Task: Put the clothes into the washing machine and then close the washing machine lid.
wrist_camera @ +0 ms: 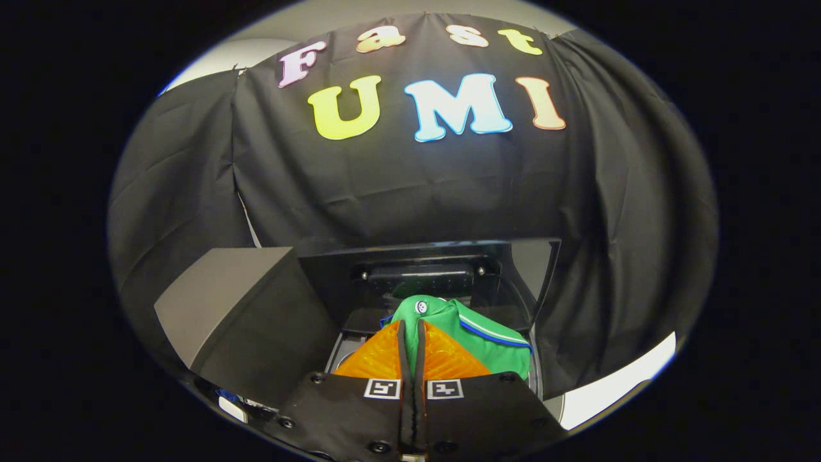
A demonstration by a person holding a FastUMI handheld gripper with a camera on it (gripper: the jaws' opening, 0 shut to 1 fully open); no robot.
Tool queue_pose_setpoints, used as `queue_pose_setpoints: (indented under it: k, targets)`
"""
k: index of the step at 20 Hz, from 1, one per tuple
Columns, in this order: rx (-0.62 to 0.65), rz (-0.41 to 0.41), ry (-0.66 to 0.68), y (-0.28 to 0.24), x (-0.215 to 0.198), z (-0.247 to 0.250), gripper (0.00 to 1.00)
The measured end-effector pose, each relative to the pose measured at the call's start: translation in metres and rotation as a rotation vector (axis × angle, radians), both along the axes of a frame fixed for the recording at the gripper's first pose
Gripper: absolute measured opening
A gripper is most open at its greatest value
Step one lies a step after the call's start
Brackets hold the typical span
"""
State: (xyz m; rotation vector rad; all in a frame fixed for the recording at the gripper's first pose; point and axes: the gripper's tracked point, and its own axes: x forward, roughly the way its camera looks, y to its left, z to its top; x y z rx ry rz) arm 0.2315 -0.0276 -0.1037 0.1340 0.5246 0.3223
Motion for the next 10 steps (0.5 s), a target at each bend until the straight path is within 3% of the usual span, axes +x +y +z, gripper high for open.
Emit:
queue_pose_setpoints:
  k: [6, 8, 10]
  targets:
    - [-0.044, 0.046, 0.067, 0.007, -0.002, -0.038, 0.05]
    - [-0.047, 0.053, 0.071, 0.006, -0.006, -0.042, 0.13]
    - [-0.063, 0.029, 0.057, -0.002, -0.003, -0.04, 0.55]
